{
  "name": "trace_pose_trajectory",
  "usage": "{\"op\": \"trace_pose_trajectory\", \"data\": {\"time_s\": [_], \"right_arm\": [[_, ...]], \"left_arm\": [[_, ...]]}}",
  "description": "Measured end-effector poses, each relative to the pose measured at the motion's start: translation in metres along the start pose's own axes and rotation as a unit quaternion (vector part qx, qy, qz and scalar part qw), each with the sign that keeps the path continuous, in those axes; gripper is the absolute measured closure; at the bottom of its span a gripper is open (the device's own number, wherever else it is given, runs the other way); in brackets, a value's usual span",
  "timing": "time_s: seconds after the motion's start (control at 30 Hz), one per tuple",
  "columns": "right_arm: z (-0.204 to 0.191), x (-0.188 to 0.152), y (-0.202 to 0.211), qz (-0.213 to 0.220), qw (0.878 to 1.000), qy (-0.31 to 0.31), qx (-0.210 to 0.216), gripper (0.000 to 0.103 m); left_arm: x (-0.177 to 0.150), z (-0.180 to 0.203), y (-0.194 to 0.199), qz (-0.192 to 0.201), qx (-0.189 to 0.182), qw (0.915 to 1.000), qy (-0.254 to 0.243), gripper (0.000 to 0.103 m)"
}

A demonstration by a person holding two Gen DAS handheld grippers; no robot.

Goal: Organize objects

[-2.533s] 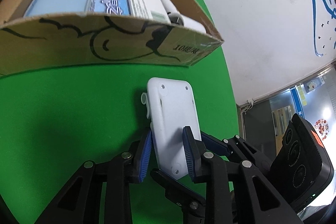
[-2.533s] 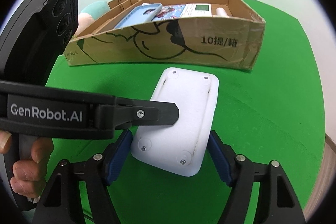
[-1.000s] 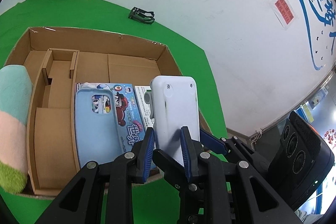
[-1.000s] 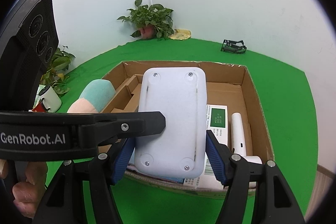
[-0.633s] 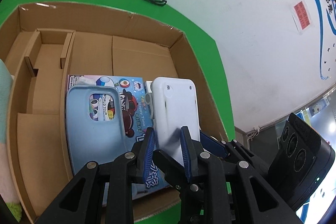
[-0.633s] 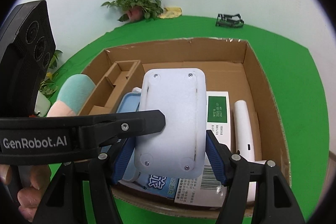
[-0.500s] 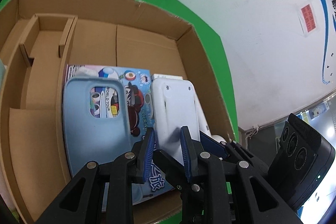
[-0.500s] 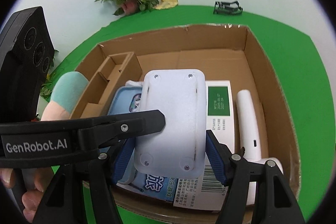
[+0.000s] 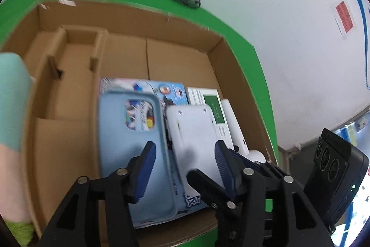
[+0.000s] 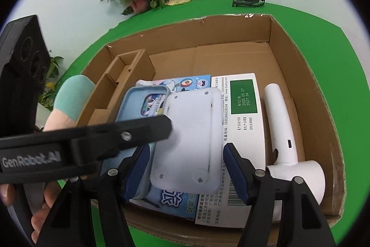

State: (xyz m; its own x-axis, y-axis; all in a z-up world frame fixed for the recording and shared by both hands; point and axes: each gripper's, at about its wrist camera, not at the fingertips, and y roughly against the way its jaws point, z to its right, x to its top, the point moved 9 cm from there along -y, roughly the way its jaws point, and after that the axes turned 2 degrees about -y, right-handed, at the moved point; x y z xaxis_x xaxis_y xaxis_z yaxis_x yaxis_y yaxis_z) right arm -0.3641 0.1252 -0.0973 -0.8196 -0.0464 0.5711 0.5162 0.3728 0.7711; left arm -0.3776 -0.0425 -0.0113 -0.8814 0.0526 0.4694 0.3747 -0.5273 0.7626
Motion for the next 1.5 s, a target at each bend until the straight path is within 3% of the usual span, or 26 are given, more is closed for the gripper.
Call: {"op": "trace_pose_trajectory", "data": {"time_s": [0.07, 0.13, 0.17, 0.2, 0.23, 0.27, 0.3, 0.43, 0.7, 0.87, 1.5], "right_arm": [[-0.006, -0.001, 0.01, 0.018, 1.0, 0.008, 0.012, 0.015], [-0.011, -0.005, 0.024, 0.048, 0.998, 0.029, 0.011, 0.011], [-0.013, -0.008, 0.031, 0.067, 0.997, 0.042, 0.003, 0.0], [-0.013, -0.013, 0.039, 0.093, 0.994, 0.055, -0.014, 0.001], [-0.014, -0.016, 0.044, 0.108, 0.992, 0.066, -0.024, 0.001], [-0.014, -0.021, 0.047, 0.122, 0.989, 0.078, -0.038, 0.001], [-0.013, -0.026, 0.049, 0.133, 0.986, 0.087, -0.052, 0.001], [-0.01, -0.038, 0.052, 0.16, 0.98, 0.087, -0.077, 0.001], [-0.01, -0.042, 0.049, 0.178, 0.974, 0.095, -0.105, 0.0], [-0.013, -0.048, 0.05, 0.195, 0.968, 0.104, -0.116, 0.001], [-0.014, -0.049, 0.052, 0.206, 0.965, 0.105, -0.12, 0.001]], "left_arm": [[0.0, 0.001, 0.021, 0.04, 0.023, 0.9987, -0.018, 0.04], [-0.001, -0.004, 0.046, 0.091, 0.082, 0.9915, -0.045, 0.029], [-0.004, -0.008, 0.06, 0.123, 0.128, 0.982, -0.065, 0.019], [-0.008, -0.01, 0.07, 0.146, 0.16, 0.9729, -0.081, 0.004], [-0.013, -0.012, 0.079, 0.171, 0.193, 0.9616, -0.094, 0.0], [-0.021, -0.018, 0.089, 0.2, 0.228, 0.9476, -0.101, 0.0], [-0.025, -0.023, 0.095, 0.208, 0.239, 0.9432, -0.101, 0.0], [-0.056, -0.043, 0.088, 0.211, 0.264, 0.938, -0.078, 0.0], [-0.092, -0.058, 0.055, 0.218, 0.336, 0.9076, -0.127, 0.0], [-0.089, -0.064, 0.054, 0.239, 0.329, 0.9086, -0.097, 0.0], [-0.095, -0.068, 0.067, 0.237, 0.319, 0.9133, -0.091, 0.0]]}}
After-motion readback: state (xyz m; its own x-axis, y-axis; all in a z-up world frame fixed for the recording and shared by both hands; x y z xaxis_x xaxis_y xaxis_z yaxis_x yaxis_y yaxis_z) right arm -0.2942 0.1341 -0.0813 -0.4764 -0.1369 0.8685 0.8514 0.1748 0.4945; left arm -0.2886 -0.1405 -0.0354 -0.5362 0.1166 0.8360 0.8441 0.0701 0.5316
